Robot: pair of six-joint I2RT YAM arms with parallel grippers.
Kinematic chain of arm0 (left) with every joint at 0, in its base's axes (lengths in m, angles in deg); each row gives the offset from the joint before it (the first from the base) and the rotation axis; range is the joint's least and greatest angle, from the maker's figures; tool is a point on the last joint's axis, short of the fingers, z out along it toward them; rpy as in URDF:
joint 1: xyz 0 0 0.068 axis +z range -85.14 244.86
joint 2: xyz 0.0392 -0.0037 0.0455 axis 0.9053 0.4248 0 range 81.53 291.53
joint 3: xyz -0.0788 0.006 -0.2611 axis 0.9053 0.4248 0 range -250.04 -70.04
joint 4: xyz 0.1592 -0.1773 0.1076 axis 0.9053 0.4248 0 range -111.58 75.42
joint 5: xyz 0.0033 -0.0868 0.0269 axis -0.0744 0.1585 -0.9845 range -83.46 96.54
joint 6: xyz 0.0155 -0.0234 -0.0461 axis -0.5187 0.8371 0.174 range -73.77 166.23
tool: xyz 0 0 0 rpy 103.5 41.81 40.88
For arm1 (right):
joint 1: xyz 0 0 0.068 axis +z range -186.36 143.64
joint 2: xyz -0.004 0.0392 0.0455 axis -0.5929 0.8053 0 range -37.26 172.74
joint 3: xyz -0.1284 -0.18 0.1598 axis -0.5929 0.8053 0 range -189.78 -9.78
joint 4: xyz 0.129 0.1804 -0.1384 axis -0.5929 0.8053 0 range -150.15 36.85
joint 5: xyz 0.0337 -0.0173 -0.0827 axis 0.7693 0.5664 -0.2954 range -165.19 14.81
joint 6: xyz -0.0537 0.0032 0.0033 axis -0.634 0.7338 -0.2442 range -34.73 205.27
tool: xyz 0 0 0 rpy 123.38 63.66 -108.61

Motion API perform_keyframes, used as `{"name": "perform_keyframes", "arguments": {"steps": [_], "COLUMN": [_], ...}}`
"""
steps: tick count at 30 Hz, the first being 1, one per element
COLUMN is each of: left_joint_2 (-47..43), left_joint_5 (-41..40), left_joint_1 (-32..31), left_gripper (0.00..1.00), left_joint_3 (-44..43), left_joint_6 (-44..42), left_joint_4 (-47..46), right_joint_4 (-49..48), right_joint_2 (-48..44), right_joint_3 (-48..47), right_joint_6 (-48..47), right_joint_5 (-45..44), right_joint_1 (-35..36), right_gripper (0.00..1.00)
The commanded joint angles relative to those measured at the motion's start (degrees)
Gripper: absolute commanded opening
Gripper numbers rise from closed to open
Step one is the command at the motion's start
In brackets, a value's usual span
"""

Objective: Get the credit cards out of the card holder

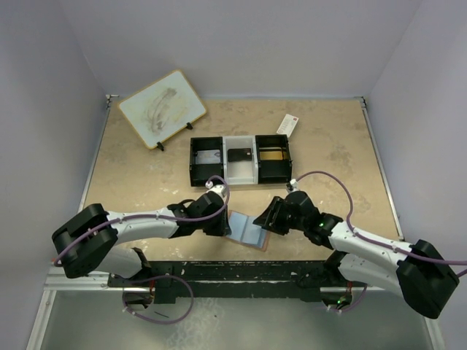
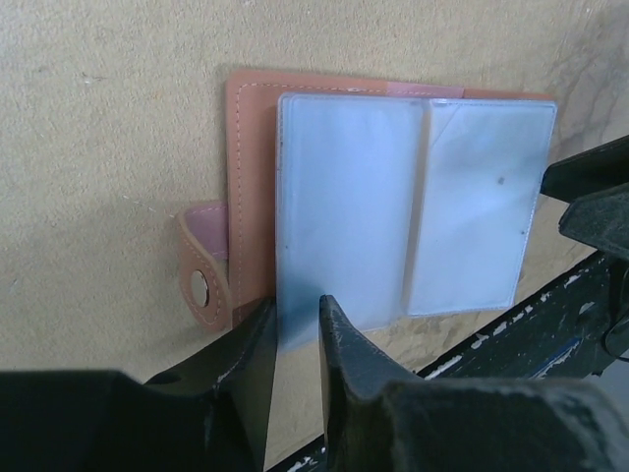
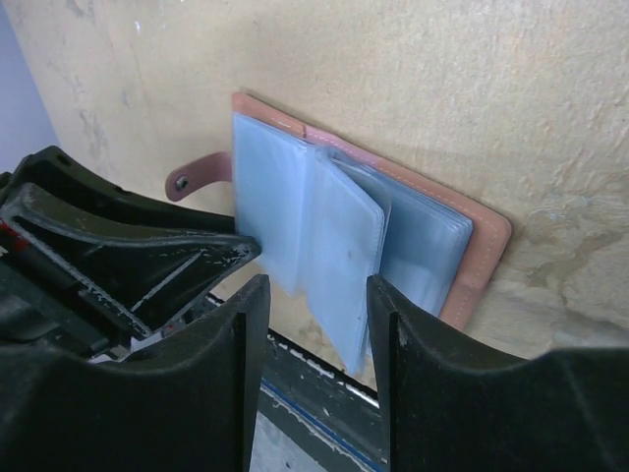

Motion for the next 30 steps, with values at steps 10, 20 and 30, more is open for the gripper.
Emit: {"name": "perform_keyframes", "arguments": {"steps": [10,20,30], "left_joint_2": [0.74,0.59,0.85], "left_joint_5": [-3.2,-4.22,-4.44], "left_joint_1": [-1.14,-1.14,-1.14], "left_gripper": [0.1,0.04,0.0], "left_joint_3": [-1.65,-2.18,-2.63], "left_joint_6": [0.43,-0.26,-0.27], "left_joint_4": [-1.78,0.08,0.47], "right_joint_4": [-7.38,-4.99,2.09], "right_joint_2": [2.1,3.12,5.36], "right_joint_3": [-1.55,-4.65,-8.81], "right_joint_6": [0.05,-3.76,-8.78], "right_joint_5": [3.93,5.24,5.56], "right_joint_1": [0.18,0.17,0.24], "right_gripper": [0.46,0.4,0.26]}}
